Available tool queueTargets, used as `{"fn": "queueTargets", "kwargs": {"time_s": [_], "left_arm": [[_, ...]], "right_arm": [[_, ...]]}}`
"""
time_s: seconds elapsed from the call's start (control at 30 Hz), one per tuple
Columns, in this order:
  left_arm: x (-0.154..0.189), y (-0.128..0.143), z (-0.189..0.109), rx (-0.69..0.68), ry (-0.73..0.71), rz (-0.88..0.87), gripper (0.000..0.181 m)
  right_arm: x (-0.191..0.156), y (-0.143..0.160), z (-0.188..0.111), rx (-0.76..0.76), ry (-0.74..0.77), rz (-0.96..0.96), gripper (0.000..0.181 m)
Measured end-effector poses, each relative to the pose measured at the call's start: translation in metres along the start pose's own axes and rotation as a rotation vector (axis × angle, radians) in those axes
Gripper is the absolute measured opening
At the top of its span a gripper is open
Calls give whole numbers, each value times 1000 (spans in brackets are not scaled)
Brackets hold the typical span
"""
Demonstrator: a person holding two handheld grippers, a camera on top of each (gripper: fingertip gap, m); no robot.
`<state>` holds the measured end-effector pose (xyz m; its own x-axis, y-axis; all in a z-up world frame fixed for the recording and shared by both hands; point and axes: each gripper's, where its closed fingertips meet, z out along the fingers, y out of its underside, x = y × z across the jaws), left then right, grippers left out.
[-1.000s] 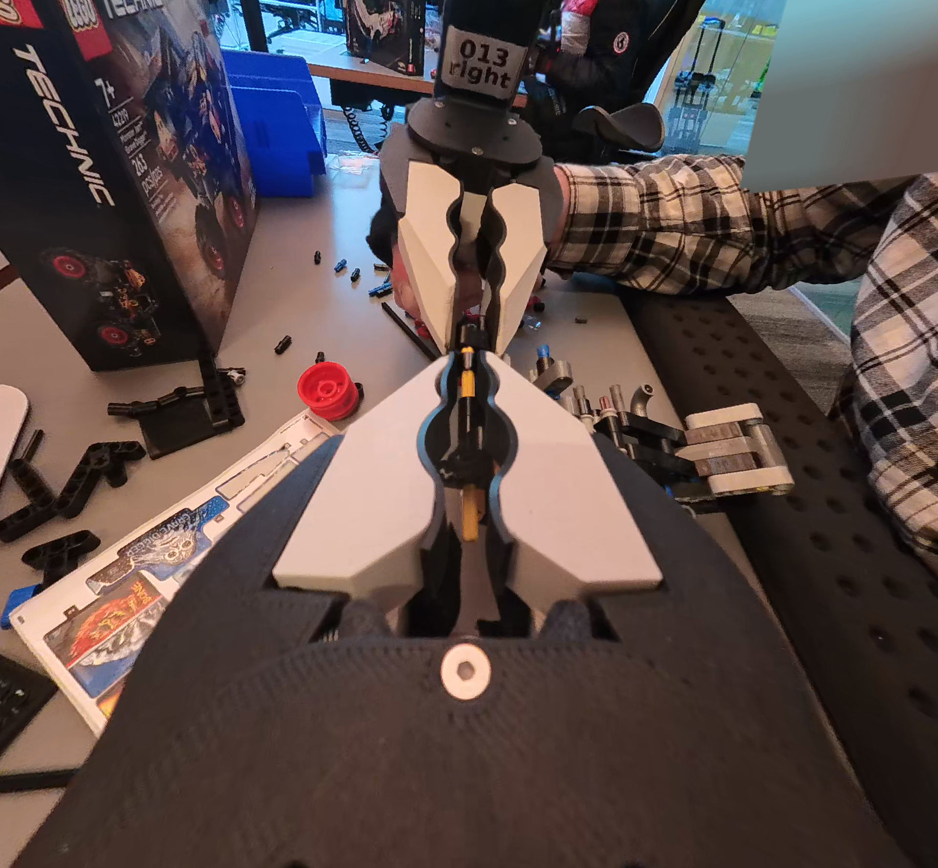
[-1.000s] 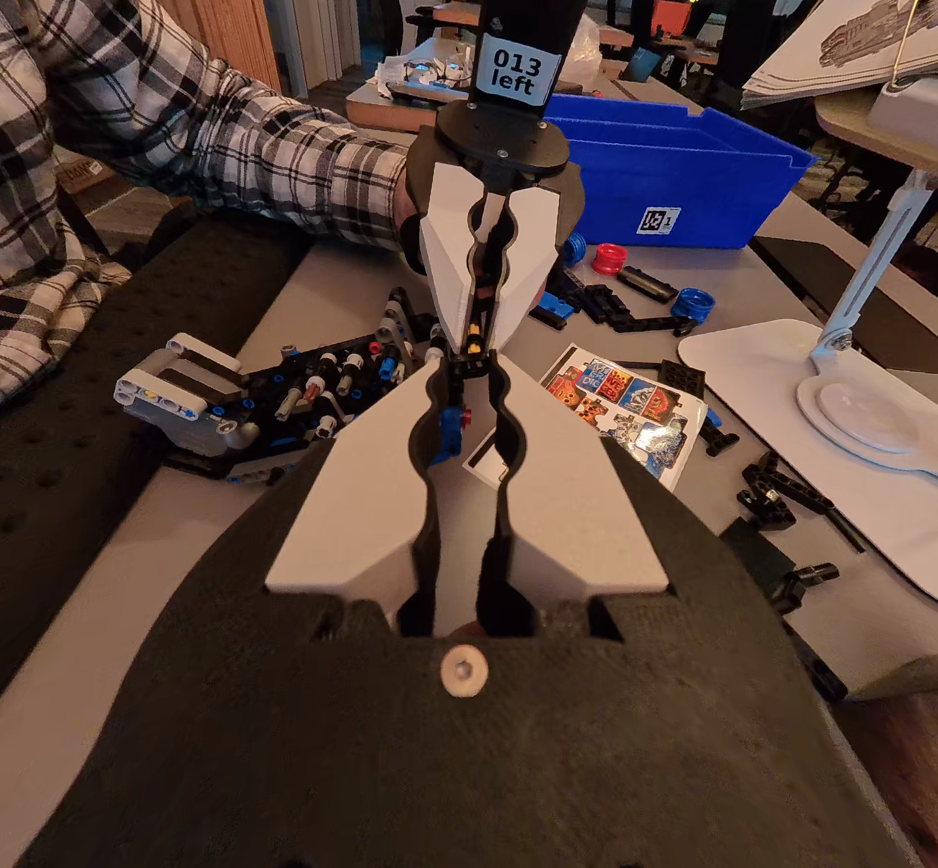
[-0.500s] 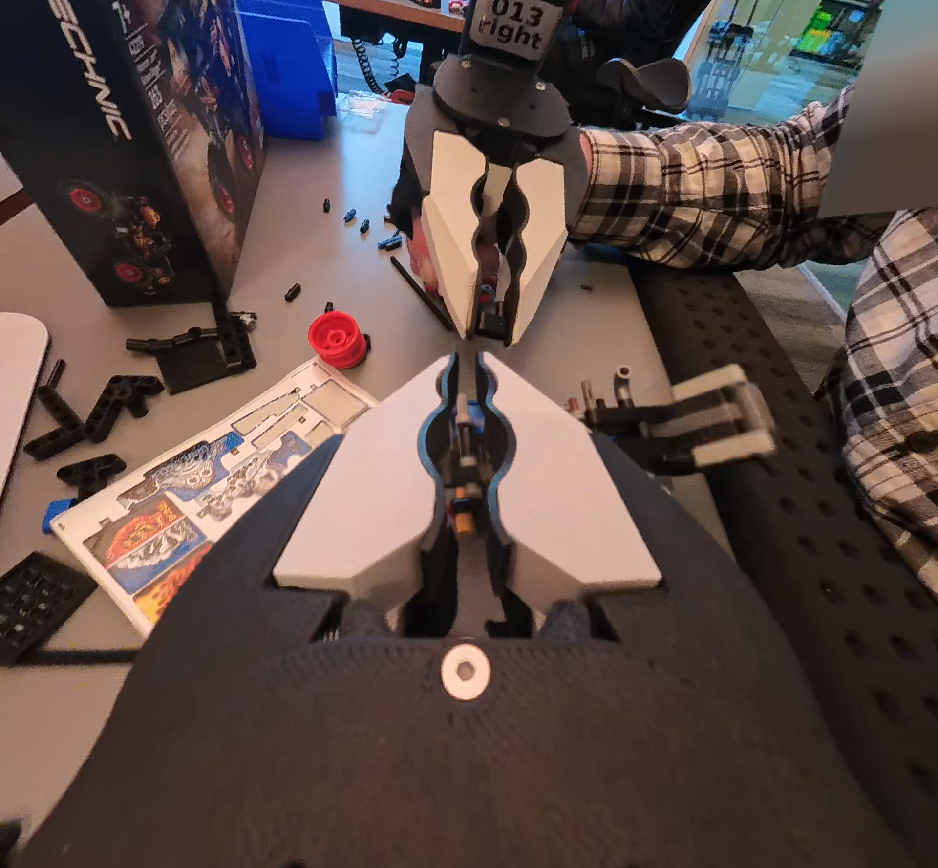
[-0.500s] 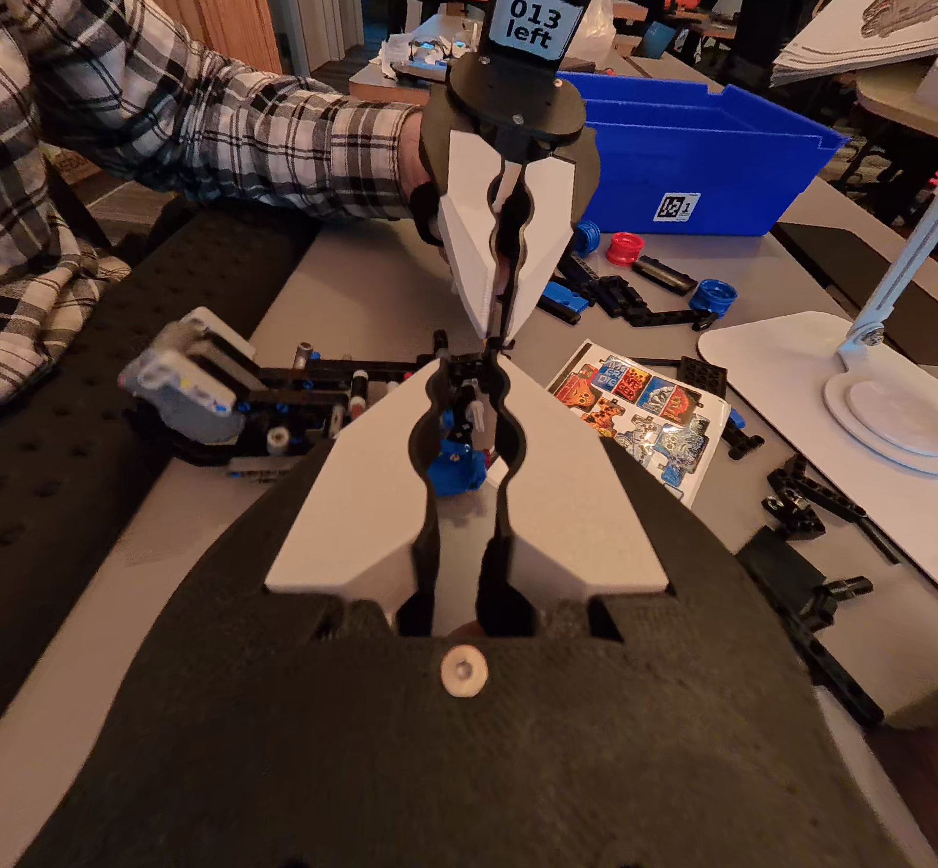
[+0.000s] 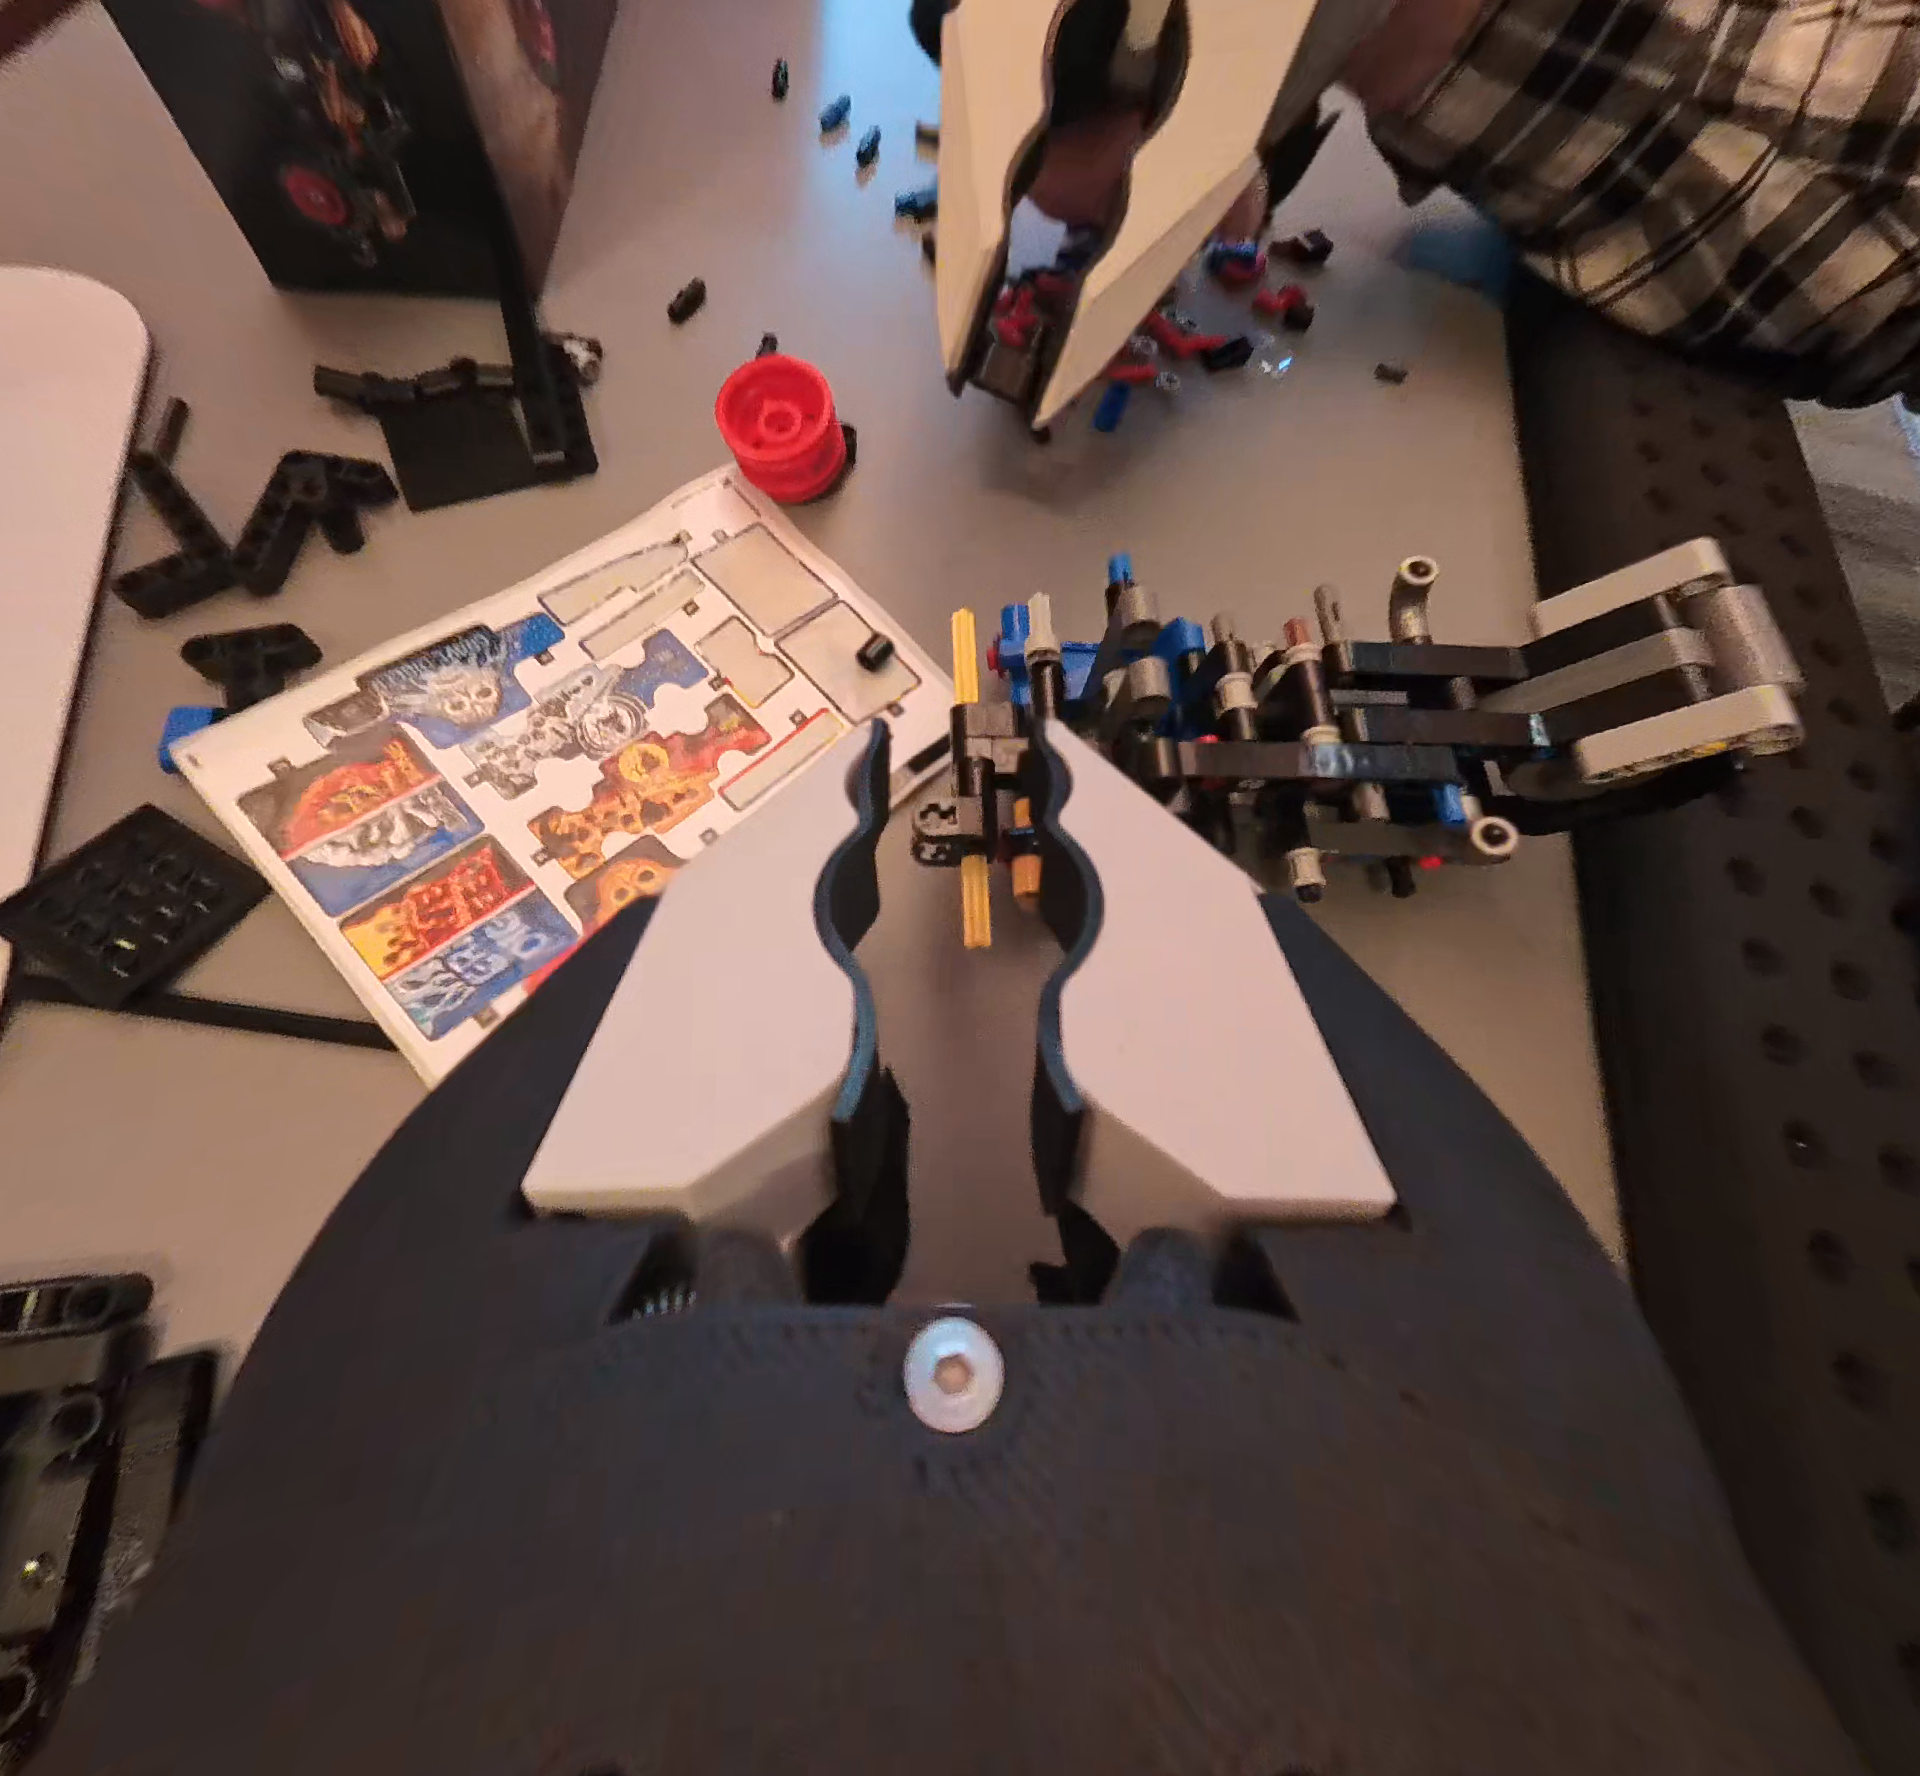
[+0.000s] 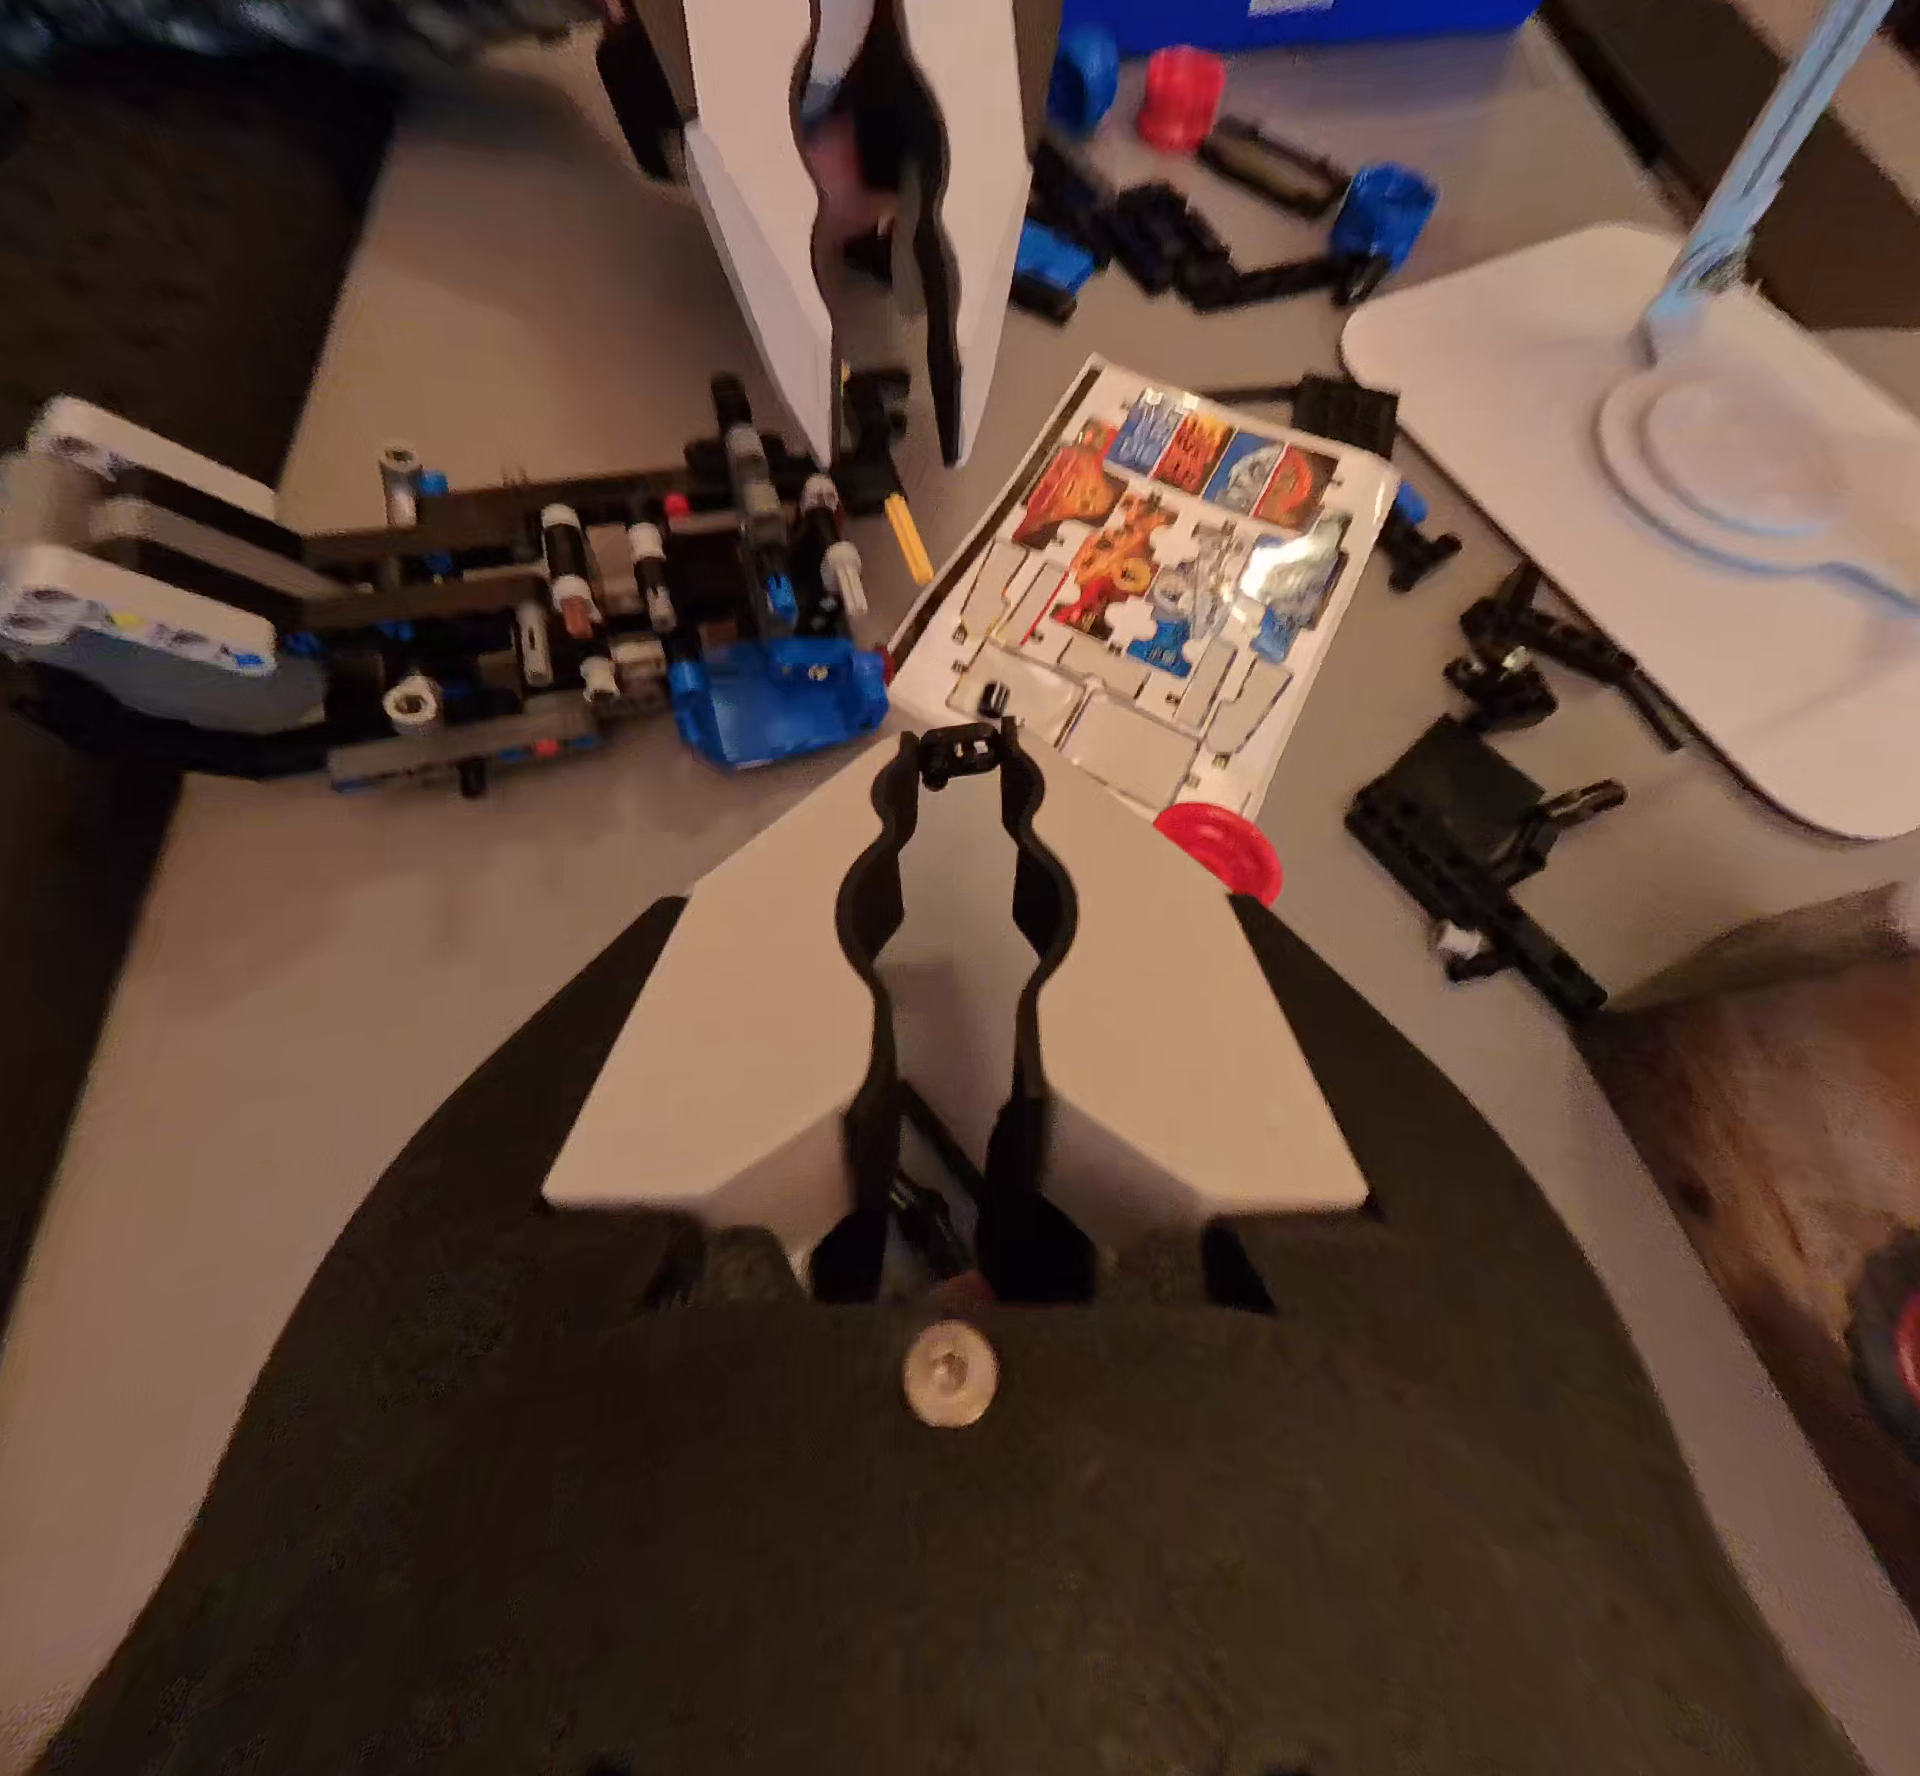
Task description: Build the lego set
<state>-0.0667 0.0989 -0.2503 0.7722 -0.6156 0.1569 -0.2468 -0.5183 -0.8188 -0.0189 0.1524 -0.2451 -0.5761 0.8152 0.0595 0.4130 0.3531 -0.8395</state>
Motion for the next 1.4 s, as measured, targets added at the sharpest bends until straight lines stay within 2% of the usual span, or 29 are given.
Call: {"fn": "queueTargets", "kwargs": {"time_s": [0.23, 0.3, 0.4, 0.5, 0.63, 0.73, 0.87, 1.2, 1.4], "left_arm": [[10, 2, 2, -11, 61, -14, 9], [15, 4, 2, -11, 85, -8, 6], [21, 5, 1, -17, 102, -6, 6], [28, 7, 0, -22, 113, 0, 5], [30, 9, -2, -16, 103, -5, 5], [30, 9, -3, -5, 99, -18, 5], [30, 9, -2, 2, 104, -20, 5], [30, 8, -2, 0, 101, -16, 5], [29, 7, 0, -1, 96, -9, 5]], "right_arm": [[-20, 34, 20, -281, -78, -52, 14], [-23, 35, 22, -302, -106, -35, 24], [-24, 23, 22, -267, -126, 2, 26], [-6, 9, 26, -223, -54, 36, 21], [7, 20, 49, -306, 16, 25, 14], [4, 22, 59, -306, 0, 32, 8], [2, 20, 60, -298, -13, 37, 12], [-1, 17, 63, -281, -30, 27, 8], [-18, -5, 50, -185, -95, -90, 8]]}}
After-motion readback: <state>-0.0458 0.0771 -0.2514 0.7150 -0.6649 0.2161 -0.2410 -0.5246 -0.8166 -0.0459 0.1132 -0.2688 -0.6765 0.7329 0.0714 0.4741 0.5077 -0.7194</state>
